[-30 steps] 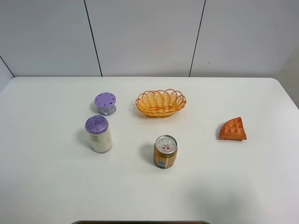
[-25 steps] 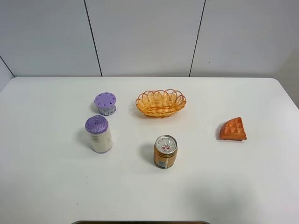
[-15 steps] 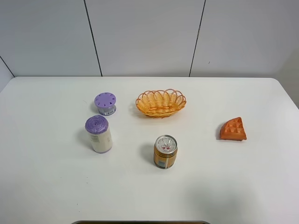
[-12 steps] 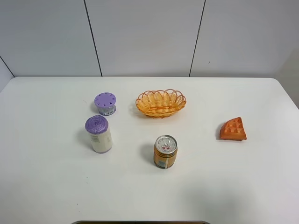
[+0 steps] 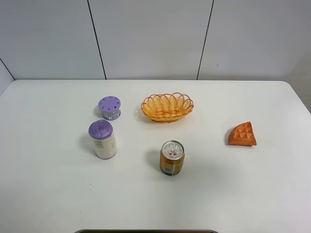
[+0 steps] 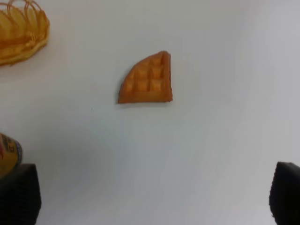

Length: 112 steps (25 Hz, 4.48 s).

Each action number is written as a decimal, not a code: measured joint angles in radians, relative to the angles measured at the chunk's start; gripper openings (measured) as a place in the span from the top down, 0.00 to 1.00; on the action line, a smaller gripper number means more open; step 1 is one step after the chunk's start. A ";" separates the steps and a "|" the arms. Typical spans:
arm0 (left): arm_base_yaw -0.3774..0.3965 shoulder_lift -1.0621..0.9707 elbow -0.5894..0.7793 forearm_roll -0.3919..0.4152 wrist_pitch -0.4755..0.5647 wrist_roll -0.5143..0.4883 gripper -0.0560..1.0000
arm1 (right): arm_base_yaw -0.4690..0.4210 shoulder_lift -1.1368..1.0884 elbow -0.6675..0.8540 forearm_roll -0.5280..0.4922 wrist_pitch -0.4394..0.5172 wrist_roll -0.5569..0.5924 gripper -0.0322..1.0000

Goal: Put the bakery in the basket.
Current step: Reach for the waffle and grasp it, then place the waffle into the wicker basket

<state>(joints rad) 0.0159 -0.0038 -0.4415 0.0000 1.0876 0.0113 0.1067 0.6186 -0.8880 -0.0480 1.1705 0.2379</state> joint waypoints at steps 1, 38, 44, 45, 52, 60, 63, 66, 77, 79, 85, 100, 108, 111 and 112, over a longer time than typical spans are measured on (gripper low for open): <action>0.000 0.000 0.000 0.000 0.000 0.000 0.01 | 0.000 0.053 -0.029 0.004 0.010 0.001 0.03; 0.000 0.000 0.000 0.000 0.000 0.000 0.01 | -0.103 1.297 -0.333 0.097 -0.256 -0.079 0.01; 0.000 0.000 0.000 0.000 0.000 0.000 0.01 | -0.103 1.353 -0.336 0.108 -0.272 -0.080 0.01; 0.000 0.000 0.000 0.000 0.000 0.000 0.01 | -0.103 1.362 -0.336 0.110 -0.276 -0.080 0.01; 0.000 0.000 0.000 0.000 0.000 0.000 0.01 | -0.103 1.404 -0.336 0.130 -0.316 -0.082 0.01; 0.000 0.000 0.000 0.000 0.000 0.000 0.01 | -0.103 1.447 -0.336 0.130 -0.342 -0.082 0.01; 0.000 0.000 0.000 0.000 0.000 0.000 0.01 | -0.103 1.467 -0.336 0.132 -0.342 -0.083 0.01; 0.000 0.000 0.000 0.000 0.000 0.000 0.01 | -0.103 1.477 -0.336 0.133 -0.342 -0.083 0.01; 0.000 0.000 0.000 0.000 0.000 0.000 0.01 | -0.103 1.478 -0.338 0.133 -0.345 -0.087 0.27; 0.000 0.000 0.000 0.000 0.000 0.000 0.01 | -0.103 1.478 -0.338 0.133 -0.346 -0.087 0.28; 0.000 0.000 0.000 0.000 0.000 0.000 0.01 | -0.103 1.478 -0.338 0.140 -0.366 -0.087 0.28; 0.000 0.000 0.000 0.000 0.000 0.000 0.01 | -0.103 1.382 -0.338 0.152 -0.336 -0.089 0.29; 0.000 0.000 0.000 0.000 0.000 0.000 0.01 | -0.082 1.226 -0.470 0.151 -0.233 -0.098 0.29; 0.000 0.000 0.000 0.000 0.000 0.000 0.01 | -0.028 1.221 -0.570 0.151 -0.204 -0.098 0.29; 0.000 0.000 0.000 0.000 0.000 0.000 0.01 | 0.002 1.221 -0.597 0.151 -0.203 -0.098 0.29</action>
<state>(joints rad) 0.0159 -0.0038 -0.4415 0.0000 1.0876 0.0113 0.1090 1.8394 -1.4846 0.1030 0.9677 0.1404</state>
